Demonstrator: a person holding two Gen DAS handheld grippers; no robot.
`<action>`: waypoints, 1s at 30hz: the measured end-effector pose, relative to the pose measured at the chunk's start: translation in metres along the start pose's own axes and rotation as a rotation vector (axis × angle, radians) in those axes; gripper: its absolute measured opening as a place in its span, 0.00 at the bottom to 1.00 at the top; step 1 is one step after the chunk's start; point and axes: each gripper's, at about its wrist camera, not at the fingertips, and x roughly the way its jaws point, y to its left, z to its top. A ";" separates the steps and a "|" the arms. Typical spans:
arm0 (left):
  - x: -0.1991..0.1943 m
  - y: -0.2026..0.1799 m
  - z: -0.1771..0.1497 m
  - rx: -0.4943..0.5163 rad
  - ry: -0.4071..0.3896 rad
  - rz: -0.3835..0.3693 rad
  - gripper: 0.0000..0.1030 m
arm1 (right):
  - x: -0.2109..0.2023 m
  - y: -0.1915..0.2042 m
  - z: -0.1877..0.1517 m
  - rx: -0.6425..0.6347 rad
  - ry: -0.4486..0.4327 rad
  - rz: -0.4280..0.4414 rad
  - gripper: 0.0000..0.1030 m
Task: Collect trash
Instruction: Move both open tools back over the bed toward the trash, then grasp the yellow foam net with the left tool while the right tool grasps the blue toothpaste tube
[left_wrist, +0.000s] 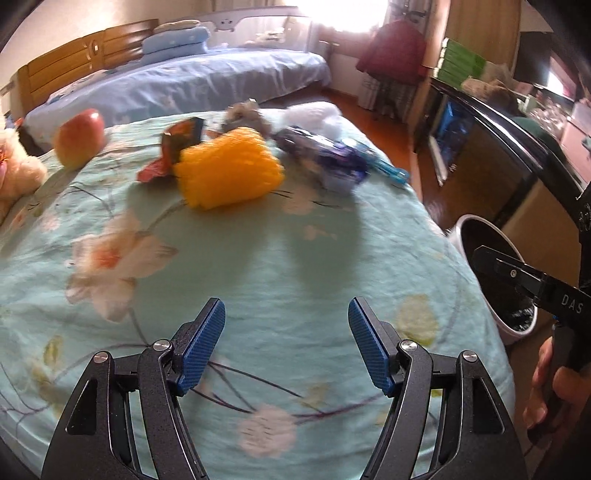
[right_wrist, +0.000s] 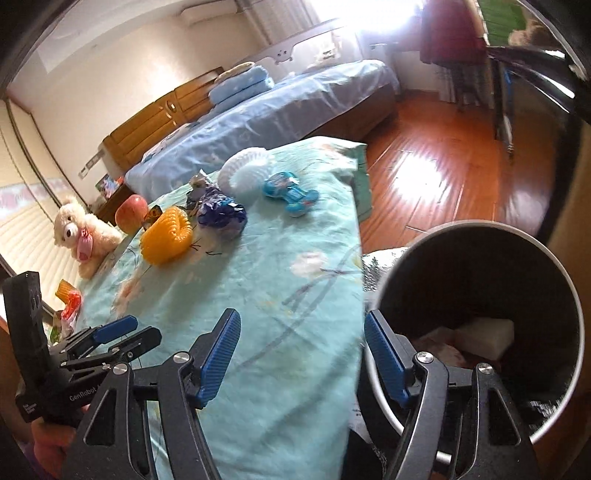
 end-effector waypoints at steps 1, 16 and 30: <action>0.001 0.004 0.003 -0.007 -0.002 0.007 0.69 | 0.003 0.001 0.002 -0.006 0.003 -0.001 0.69; 0.028 0.048 0.050 -0.042 -0.001 0.052 0.70 | 0.066 0.005 0.062 -0.085 0.050 -0.034 0.69; 0.057 0.053 0.078 -0.017 -0.001 0.068 0.68 | 0.108 0.013 0.086 -0.189 0.077 -0.123 0.41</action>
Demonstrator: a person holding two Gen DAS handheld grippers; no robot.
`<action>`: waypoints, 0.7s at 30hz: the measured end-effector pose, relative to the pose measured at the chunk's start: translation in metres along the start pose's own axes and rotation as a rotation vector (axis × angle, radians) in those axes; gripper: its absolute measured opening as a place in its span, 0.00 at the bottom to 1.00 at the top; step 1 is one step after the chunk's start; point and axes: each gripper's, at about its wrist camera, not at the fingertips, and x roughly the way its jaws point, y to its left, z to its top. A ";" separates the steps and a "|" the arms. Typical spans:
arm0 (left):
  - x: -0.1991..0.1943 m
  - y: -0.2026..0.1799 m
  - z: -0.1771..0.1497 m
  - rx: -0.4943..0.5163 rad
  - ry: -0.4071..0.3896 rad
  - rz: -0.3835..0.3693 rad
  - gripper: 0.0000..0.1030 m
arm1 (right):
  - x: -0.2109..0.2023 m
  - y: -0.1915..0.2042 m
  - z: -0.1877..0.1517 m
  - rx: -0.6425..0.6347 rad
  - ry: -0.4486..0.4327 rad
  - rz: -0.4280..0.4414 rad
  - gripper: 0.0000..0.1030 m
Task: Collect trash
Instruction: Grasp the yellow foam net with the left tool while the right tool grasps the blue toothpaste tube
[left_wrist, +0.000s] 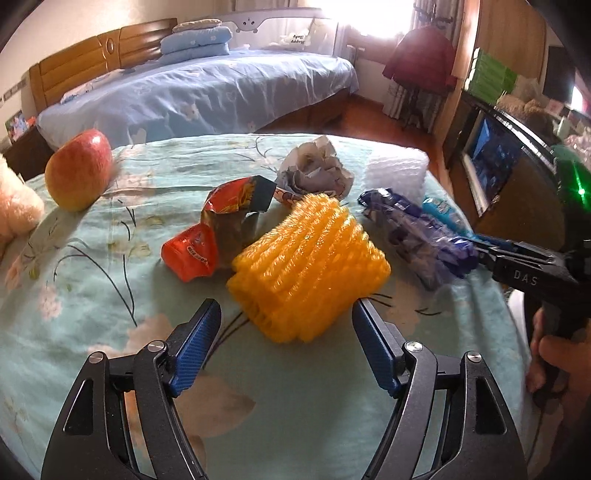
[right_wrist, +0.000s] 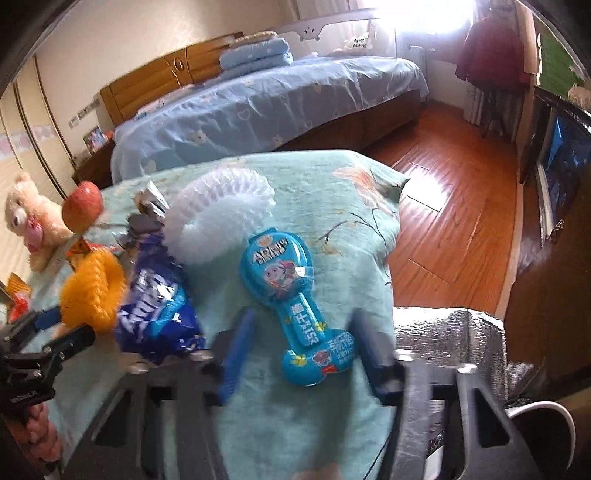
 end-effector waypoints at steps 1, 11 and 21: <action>0.002 -0.001 0.000 0.005 0.005 -0.005 0.55 | -0.001 0.000 -0.001 -0.004 -0.005 -0.007 0.38; -0.004 0.002 -0.009 -0.001 -0.003 -0.060 0.16 | -0.024 -0.004 -0.016 0.049 -0.031 0.022 0.33; -0.034 0.000 -0.036 -0.012 -0.019 -0.100 0.14 | -0.059 -0.001 -0.049 0.129 -0.069 0.078 0.33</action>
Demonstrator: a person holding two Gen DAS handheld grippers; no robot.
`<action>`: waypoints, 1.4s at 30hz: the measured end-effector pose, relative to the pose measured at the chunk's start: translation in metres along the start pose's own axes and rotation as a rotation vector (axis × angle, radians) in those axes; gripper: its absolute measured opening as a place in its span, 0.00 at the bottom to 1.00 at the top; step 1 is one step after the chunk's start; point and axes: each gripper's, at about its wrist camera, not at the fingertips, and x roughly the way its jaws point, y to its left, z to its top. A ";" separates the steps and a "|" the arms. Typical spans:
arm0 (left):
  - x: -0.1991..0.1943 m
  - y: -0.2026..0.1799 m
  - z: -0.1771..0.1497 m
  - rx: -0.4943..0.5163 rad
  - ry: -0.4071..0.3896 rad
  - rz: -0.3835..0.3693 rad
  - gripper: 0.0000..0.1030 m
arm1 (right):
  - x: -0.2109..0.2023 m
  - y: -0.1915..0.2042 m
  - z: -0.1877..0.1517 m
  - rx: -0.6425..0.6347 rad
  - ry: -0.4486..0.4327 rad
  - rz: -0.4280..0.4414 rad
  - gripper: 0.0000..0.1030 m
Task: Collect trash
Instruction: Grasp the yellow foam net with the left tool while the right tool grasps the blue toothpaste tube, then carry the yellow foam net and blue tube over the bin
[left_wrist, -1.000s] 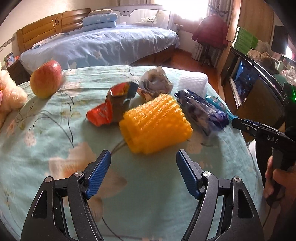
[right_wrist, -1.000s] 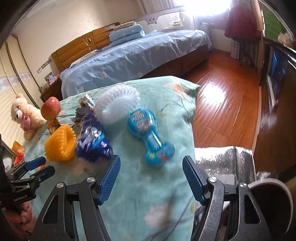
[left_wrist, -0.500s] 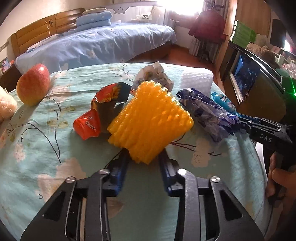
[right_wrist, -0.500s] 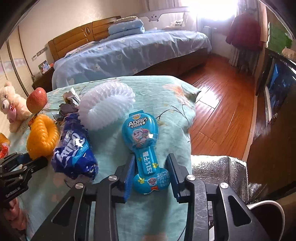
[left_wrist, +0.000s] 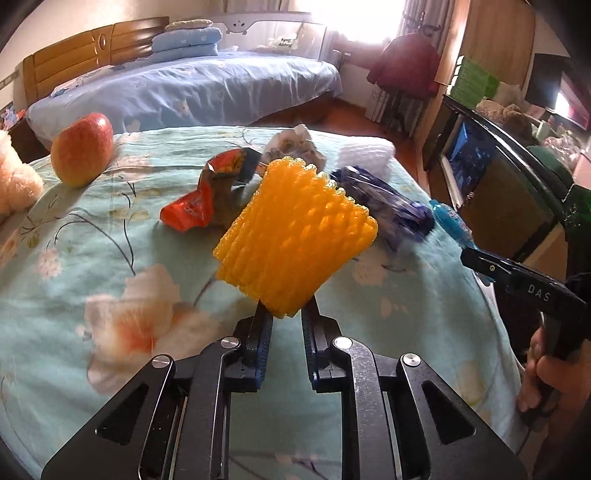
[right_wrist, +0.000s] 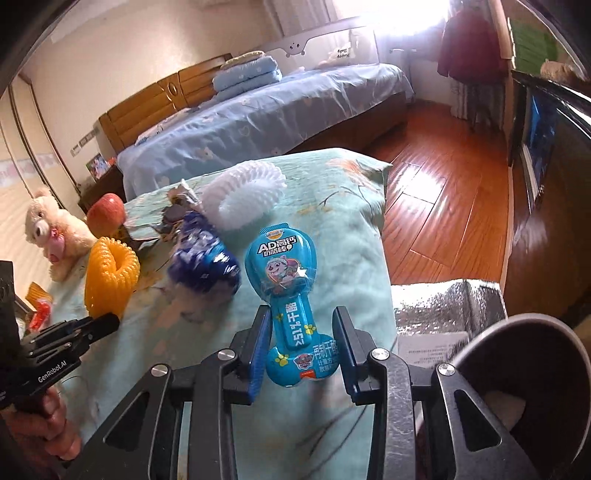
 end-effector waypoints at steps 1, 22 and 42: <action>-0.003 -0.002 -0.003 0.001 -0.001 -0.004 0.14 | -0.003 0.000 -0.003 0.006 -0.002 0.002 0.33; -0.031 -0.080 -0.043 0.137 0.025 -0.121 0.14 | -0.070 -0.002 -0.054 0.068 -0.072 0.010 0.33; -0.023 -0.151 -0.053 0.266 0.061 -0.183 0.14 | -0.108 -0.063 -0.088 0.210 -0.115 -0.071 0.33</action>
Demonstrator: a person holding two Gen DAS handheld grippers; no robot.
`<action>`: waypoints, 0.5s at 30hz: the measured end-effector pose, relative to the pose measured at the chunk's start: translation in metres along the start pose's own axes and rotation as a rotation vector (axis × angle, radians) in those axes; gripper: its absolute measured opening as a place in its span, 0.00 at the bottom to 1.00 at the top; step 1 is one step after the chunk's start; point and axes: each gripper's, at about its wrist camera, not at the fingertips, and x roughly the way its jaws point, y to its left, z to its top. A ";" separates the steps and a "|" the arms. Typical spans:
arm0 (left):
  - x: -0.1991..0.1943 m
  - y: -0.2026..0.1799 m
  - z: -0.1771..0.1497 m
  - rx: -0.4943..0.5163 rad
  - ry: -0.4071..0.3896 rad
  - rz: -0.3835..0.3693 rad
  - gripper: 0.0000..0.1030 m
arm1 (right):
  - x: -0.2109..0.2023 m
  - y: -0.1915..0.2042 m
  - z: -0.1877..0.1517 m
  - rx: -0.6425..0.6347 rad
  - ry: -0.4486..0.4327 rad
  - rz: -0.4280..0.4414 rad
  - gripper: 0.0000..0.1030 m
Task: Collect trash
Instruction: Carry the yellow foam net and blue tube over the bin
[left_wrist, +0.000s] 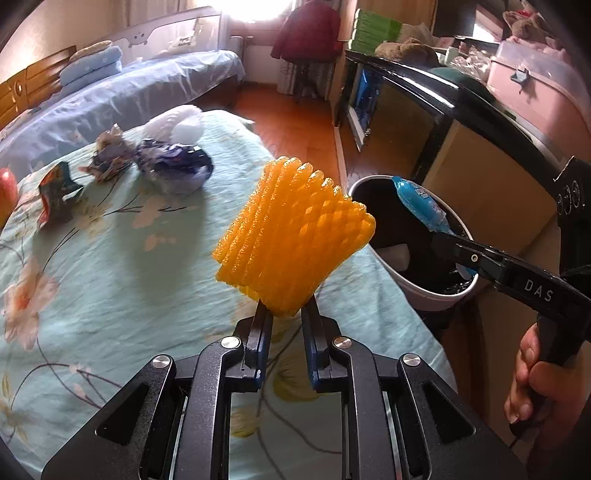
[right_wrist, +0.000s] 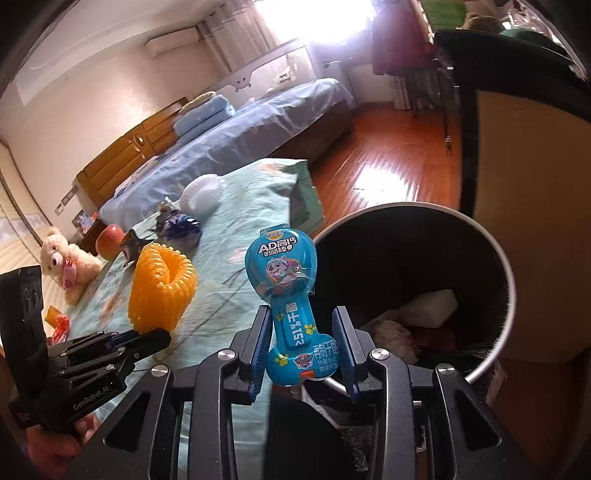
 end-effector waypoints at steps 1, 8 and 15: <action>0.001 -0.002 0.001 0.006 0.002 -0.002 0.14 | -0.001 -0.003 0.000 0.005 -0.002 -0.003 0.33; 0.006 -0.021 0.007 0.049 0.010 -0.011 0.14 | -0.012 -0.020 0.001 0.025 -0.021 -0.024 0.33; 0.012 -0.042 0.012 0.097 0.019 -0.020 0.14 | -0.022 -0.036 0.003 0.050 -0.043 -0.042 0.33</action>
